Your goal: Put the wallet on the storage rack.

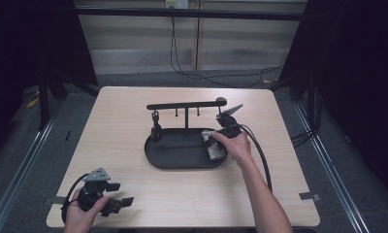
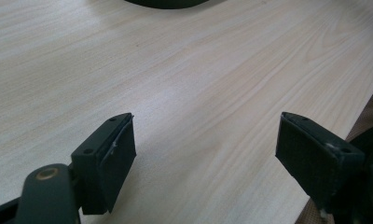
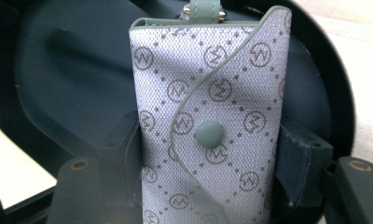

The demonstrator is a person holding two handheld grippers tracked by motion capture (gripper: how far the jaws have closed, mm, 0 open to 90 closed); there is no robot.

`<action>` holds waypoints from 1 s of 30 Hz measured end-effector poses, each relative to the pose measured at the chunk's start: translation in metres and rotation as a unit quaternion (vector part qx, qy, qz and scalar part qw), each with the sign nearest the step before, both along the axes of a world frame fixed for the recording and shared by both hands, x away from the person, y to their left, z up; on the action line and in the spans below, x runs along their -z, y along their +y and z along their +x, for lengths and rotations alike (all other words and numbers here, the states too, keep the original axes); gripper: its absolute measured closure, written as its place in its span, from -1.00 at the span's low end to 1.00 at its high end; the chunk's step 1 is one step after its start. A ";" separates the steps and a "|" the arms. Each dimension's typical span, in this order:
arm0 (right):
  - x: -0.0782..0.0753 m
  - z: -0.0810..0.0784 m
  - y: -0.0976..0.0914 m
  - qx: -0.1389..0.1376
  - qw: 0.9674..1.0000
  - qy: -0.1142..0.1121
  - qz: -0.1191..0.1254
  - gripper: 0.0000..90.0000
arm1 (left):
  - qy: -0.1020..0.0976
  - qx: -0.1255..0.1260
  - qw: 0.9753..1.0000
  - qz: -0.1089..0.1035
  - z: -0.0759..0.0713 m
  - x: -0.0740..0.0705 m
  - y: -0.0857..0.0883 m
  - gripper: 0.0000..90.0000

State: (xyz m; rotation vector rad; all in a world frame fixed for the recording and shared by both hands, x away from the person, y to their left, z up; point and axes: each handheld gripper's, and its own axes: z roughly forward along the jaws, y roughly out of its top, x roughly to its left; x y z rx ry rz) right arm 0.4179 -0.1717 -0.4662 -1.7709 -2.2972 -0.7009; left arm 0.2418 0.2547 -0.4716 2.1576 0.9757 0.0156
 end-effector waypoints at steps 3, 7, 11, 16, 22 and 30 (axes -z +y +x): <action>0.005 0.000 0.002 0.002 1.000 -0.002 -0.004 -0.29 | -0.001 0.000 1.000 -0.001 0.000 -0.001 0.000 -0.56; 0.007 0.000 0.000 0.003 1.000 -0.006 0.002 -0.31 | -0.001 0.000 1.000 0.001 0.000 0.000 -0.001 -0.56; 0.008 0.000 0.001 0.004 1.000 -0.008 -0.003 -0.33 | 0.000 0.001 1.000 0.000 0.000 0.000 -0.001 -0.56; 0.008 0.000 0.004 -0.007 1.000 -0.009 -0.014 -0.35 | -0.001 -0.001 1.000 0.001 0.000 0.000 0.000 -0.56; 0.007 0.000 0.004 -0.010 1.000 -0.011 -0.012 -0.43 | -0.001 0.005 1.000 -0.002 -0.001 -0.001 -0.001 -0.56; 0.001 -0.001 0.002 -0.006 1.000 -0.016 -0.020 -0.43 | -0.003 0.003 1.000 -0.002 -0.001 -0.001 -0.001 -0.56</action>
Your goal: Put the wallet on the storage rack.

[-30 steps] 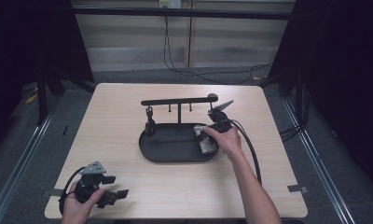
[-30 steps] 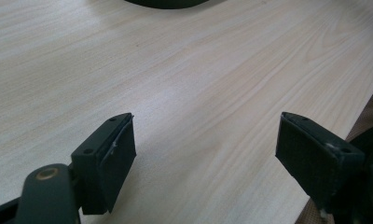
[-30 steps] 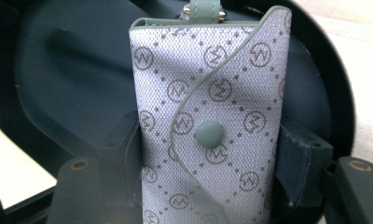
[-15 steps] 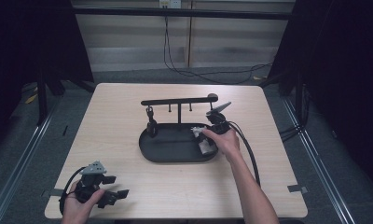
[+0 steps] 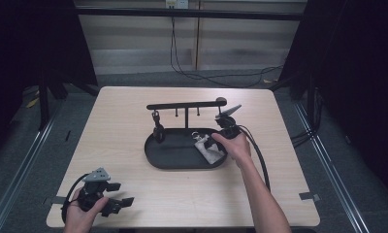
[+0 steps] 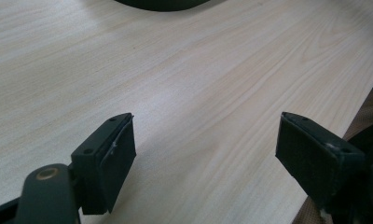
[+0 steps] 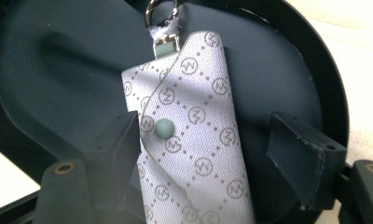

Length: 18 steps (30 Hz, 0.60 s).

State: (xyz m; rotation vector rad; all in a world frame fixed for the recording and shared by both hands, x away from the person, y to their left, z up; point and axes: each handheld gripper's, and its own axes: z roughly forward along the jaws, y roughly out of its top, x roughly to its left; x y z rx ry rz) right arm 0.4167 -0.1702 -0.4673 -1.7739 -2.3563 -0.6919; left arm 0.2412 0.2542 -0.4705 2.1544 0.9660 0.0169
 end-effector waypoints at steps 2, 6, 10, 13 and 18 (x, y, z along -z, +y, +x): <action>-0.003 -0.001 0.000 0.002 1.000 -0.001 -0.002 -0.43 | 0.000 0.001 1.000 0.000 0.000 0.000 0.000 -0.56; -0.010 -0.005 -0.001 -0.002 1.000 -0.011 -0.010 -0.43 | 0.000 0.001 1.000 0.001 0.000 0.000 0.000 -0.56; -0.017 -0.007 -0.004 0.001 1.000 -0.017 -0.014 -0.43 | 0.000 -0.001 1.000 0.000 0.000 0.000 0.000 -0.56; -0.024 -0.011 -0.009 0.003 0.999 -0.027 -0.019 -0.42 | -0.005 -0.004 1.000 -0.006 0.000 0.000 0.001 -0.56; -0.033 -0.016 -0.018 0.007 0.999 -0.035 -0.027 -0.42 | -0.002 -0.018 1.000 -0.006 0.000 0.000 0.003 -0.57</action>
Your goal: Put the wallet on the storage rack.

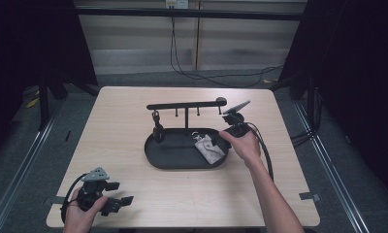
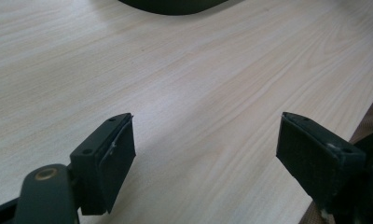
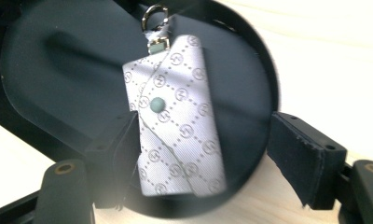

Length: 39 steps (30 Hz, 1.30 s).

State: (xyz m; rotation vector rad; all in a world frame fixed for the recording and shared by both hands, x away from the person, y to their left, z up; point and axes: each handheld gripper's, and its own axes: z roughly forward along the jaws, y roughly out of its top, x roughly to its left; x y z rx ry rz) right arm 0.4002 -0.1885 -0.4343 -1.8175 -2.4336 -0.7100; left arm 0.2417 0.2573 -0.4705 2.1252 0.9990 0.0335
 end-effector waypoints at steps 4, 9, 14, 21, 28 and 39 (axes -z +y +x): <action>-0.005 -0.004 -0.009 0.007 1.000 -0.009 -0.007 -0.42 | -0.005 -0.005 1.000 -0.003 0.000 -0.001 0.001 -0.57; -0.009 -0.018 -0.031 0.018 0.999 -0.031 0.001 -0.43 | -0.005 -0.007 1.000 -0.008 0.000 -0.001 0.002 -0.57; -0.006 -0.033 -0.049 0.033 0.998 -0.050 0.016 -0.43 | -0.004 -0.016 1.000 -0.014 0.000 0.000 0.003 -0.57; -0.003 -0.058 -0.069 0.047 0.993 -0.097 0.041 -0.47 | -0.001 -0.019 1.000 -0.011 0.000 0.000 0.004 -0.57; 0.000 -0.088 -0.086 0.067 0.986 -0.143 0.047 -0.50 | -0.002 -0.022 1.000 -0.012 0.000 0.000 0.004 -0.57; 0.019 -0.139 -0.103 0.075 0.980 -0.182 0.041 -0.49 | -0.005 -0.024 1.000 -0.015 0.000 -0.001 0.004 -0.57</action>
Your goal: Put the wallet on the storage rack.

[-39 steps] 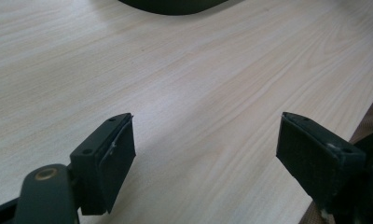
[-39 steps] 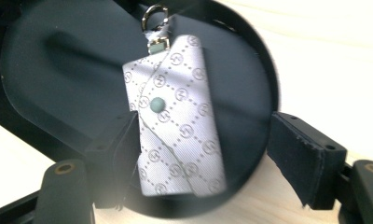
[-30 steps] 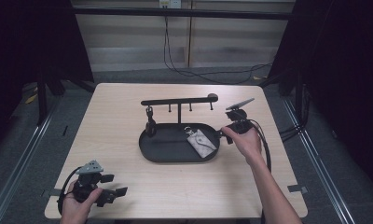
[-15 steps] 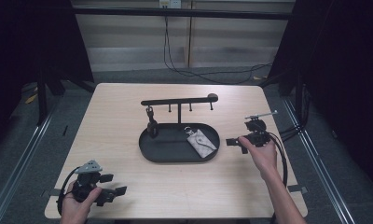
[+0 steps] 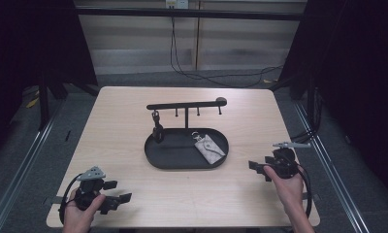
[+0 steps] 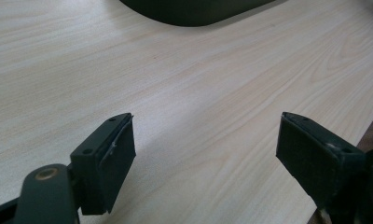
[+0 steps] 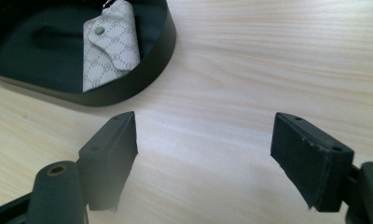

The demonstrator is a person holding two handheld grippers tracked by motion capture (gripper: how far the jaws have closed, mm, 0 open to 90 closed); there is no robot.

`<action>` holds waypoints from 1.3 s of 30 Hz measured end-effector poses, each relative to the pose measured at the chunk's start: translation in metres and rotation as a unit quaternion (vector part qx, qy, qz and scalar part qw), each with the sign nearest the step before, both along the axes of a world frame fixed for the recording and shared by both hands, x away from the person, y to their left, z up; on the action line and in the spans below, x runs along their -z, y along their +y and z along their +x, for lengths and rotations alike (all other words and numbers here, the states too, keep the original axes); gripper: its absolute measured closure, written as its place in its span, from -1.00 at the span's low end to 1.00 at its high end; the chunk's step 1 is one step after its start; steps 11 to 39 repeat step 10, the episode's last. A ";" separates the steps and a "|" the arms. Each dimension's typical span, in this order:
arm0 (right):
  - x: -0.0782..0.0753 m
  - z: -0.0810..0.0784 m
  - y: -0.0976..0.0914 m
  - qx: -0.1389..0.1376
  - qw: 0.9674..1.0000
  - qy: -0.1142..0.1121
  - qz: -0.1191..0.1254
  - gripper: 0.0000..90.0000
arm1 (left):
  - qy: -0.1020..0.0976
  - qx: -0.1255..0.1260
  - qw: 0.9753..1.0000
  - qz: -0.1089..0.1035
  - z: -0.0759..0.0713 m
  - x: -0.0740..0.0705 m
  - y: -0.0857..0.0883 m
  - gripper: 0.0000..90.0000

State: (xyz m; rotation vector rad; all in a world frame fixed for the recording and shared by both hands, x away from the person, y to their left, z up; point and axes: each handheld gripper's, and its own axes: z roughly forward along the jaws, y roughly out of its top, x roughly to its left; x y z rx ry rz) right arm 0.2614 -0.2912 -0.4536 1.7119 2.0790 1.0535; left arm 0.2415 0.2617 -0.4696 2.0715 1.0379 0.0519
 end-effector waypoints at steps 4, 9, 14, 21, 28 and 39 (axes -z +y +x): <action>0.003 -0.014 -0.004 -0.001 1.000 -0.014 0.004 -0.50 | -0.001 0.001 1.000 0.000 0.000 0.000 0.001 -0.57; 0.013 -0.029 -0.013 -0.008 1.000 -0.024 -0.008 -0.58 | 0.003 0.001 1.000 -0.001 0.001 0.000 0.000 -0.57; 0.013 -0.029 -0.013 -0.008 1.000 -0.024 -0.008 -0.58 | 0.003 0.001 1.000 -0.001 0.001 0.000 0.000 -0.57; 0.013 -0.029 -0.013 -0.008 1.000 -0.024 -0.008 -0.58 | 0.003 0.001 1.000 -0.001 0.001 0.000 0.000 -0.57; 0.013 -0.029 -0.013 -0.008 1.000 -0.024 -0.008 -0.58 | 0.003 0.001 1.000 -0.001 0.001 0.000 0.000 -0.57; 0.013 -0.029 -0.013 -0.008 1.000 -0.024 -0.008 -0.58 | 0.003 0.001 1.000 -0.001 0.001 0.000 0.000 -0.57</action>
